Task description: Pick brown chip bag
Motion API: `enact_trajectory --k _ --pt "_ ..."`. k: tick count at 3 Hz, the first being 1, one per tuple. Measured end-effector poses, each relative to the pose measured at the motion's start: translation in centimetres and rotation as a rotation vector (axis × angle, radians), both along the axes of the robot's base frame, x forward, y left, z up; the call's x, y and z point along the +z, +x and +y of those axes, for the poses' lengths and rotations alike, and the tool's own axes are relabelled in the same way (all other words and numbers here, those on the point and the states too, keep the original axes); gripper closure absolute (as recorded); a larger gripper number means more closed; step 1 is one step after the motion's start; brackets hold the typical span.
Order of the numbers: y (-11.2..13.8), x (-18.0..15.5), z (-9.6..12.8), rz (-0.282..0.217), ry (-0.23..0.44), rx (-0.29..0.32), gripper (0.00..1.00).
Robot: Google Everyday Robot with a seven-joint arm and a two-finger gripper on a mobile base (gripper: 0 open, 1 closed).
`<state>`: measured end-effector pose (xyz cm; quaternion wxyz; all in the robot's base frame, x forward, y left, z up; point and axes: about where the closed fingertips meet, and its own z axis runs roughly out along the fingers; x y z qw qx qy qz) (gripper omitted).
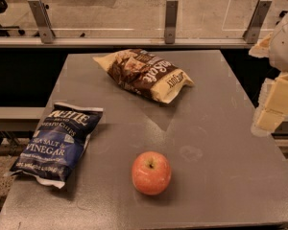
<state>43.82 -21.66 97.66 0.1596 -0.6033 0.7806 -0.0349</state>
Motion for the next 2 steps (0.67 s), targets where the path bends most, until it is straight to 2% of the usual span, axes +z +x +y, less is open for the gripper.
enact_trajectory --k 1,2 --pt "0.0 0.0 0.0 0.0 0.0 0.0 0.0" --pt "1.9 0.2 -0.4 -0.035 0.019 -0.035 0.0"
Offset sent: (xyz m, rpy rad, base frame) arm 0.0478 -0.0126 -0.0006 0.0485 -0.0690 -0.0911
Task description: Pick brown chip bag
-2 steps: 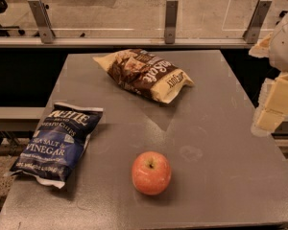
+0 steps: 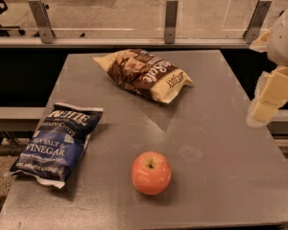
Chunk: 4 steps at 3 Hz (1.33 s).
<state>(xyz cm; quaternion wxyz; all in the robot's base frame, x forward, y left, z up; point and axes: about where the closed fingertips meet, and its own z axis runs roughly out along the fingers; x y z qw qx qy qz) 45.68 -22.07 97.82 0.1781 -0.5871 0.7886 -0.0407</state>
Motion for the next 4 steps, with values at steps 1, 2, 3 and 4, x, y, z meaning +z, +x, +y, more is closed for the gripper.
enact_trajectory --k 1,2,3,4 --pt "3.8 -0.6 0.3 -0.044 0.058 -0.035 0.0" --pt "6.7 -1.6 0.9 -0.054 0.125 -0.056 0.0" --pt "9.2 -2.4 3.1 -0.052 0.201 -0.048 0.0" --pt "11.5 -3.5 5.8 -0.029 0.261 -0.034 0.0"
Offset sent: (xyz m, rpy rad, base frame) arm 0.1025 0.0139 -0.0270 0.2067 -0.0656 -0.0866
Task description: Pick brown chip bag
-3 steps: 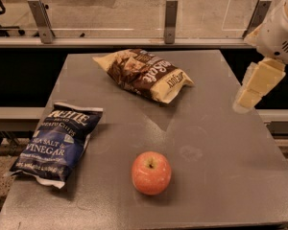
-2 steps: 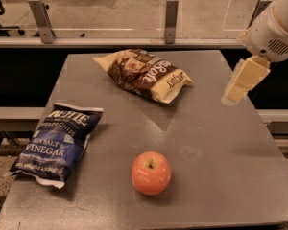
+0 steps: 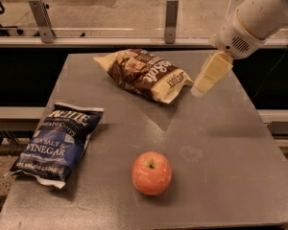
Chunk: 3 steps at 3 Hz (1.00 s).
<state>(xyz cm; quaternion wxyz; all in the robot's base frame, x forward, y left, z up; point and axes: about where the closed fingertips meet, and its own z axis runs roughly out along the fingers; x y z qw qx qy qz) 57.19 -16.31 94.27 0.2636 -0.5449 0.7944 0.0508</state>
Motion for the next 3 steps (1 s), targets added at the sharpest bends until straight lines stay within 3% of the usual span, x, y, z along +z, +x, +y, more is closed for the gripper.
enact_trajectory --k 3 --pt "4.9 -4.6 6.6 0.111 0.069 0.027 0.0"
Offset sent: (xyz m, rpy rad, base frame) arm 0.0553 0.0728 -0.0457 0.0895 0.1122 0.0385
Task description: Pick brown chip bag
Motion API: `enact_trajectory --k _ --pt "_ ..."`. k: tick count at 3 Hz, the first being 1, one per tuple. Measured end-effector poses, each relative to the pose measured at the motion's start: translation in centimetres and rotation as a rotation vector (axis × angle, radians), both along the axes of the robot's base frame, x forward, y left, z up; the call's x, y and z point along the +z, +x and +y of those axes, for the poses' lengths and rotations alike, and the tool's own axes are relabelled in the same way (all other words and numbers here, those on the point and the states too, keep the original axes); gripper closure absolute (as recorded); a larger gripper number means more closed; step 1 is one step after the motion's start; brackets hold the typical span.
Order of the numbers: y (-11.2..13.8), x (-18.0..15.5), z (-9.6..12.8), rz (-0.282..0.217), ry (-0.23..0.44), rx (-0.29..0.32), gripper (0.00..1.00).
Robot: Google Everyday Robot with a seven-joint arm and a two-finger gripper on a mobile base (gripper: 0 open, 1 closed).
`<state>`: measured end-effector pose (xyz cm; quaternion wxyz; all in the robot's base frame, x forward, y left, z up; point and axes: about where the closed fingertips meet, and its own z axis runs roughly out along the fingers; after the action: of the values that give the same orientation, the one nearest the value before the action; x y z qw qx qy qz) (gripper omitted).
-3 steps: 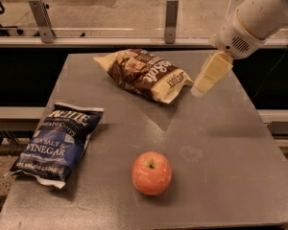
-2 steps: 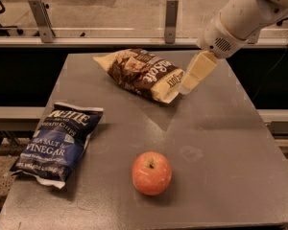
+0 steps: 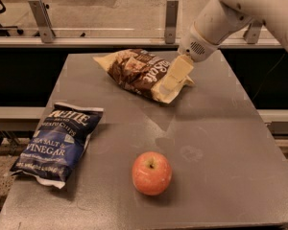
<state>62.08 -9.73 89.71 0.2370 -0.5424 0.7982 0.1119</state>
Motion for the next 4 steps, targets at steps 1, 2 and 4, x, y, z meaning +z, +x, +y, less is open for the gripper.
enact_trajectory --k 1,2,4 --pt "0.8 -1.6 1.4 0.043 0.003 -0.01 0.0" --pt "1.4 -3.1 2.3 0.066 -0.028 -0.036 0.0" --pt "1.9 -4.7 2.4 0.093 -0.094 -0.086 0.41"
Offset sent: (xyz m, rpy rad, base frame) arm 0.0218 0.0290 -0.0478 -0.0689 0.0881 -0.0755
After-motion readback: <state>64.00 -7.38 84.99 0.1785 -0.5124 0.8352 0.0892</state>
